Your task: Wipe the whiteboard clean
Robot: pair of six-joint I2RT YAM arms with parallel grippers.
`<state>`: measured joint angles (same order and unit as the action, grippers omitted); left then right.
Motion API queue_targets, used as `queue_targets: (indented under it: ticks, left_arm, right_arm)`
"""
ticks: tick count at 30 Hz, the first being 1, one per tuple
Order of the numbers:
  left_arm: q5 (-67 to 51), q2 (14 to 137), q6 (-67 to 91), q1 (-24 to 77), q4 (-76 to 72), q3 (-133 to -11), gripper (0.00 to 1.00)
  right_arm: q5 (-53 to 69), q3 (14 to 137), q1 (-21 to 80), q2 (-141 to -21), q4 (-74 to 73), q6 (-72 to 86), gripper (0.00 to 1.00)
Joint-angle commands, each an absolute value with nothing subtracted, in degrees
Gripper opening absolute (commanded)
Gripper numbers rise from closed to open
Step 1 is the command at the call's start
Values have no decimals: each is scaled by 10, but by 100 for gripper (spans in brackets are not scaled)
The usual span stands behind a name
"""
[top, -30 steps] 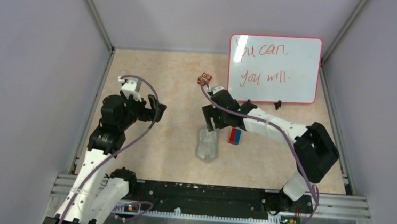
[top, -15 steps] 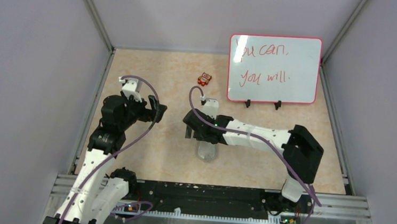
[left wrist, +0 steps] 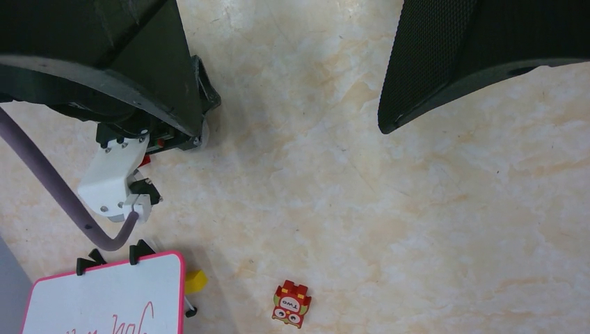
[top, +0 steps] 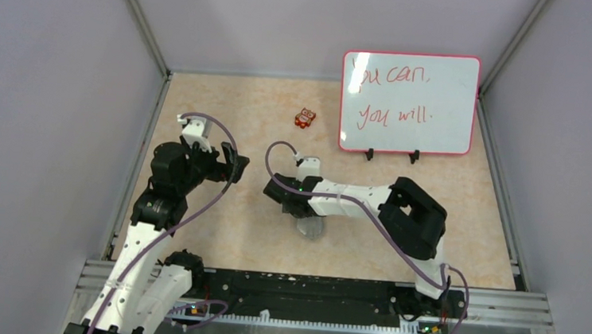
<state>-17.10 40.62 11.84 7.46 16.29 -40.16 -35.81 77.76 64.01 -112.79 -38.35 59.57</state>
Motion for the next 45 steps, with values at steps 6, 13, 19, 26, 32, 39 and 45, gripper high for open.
queue_targets:
  ticks: [6, 13, 19, 26, 32, 39, 45]
  left_arm:
    - [-177, 399, 116, 72, 132, -398, 99]
    - [-182, 405, 119, 72, 129, -398, 99]
    - [-188, 416, 125, 72, 126, -396, 99]
    - [-275, 461, 192, 75, 49, -382, 99]
    - [-265, 559, 268, 165, -89, -374, 99]
    - [-269, 789, 301, 280, -226, -470, 95]
    - [-271, 963, 277, 292, -338, -581, 99]
  right_arm:
    - [-344, 760, 645, -1115, -316, 538, 49]
    - [-344, 687, 638, -1046, -246, 507, 0]
    - [-346, 655, 636, -985, -203, 434, 0]
    - [-371, 589, 619, -832, -133, 349, 0]
    - [-351, 581, 499, -745, -79, 305, 0]
    - [-286, 636, 297, -759, 4, 297, 0]
    - [-196, 717, 138, -848, 50, 320, 0]
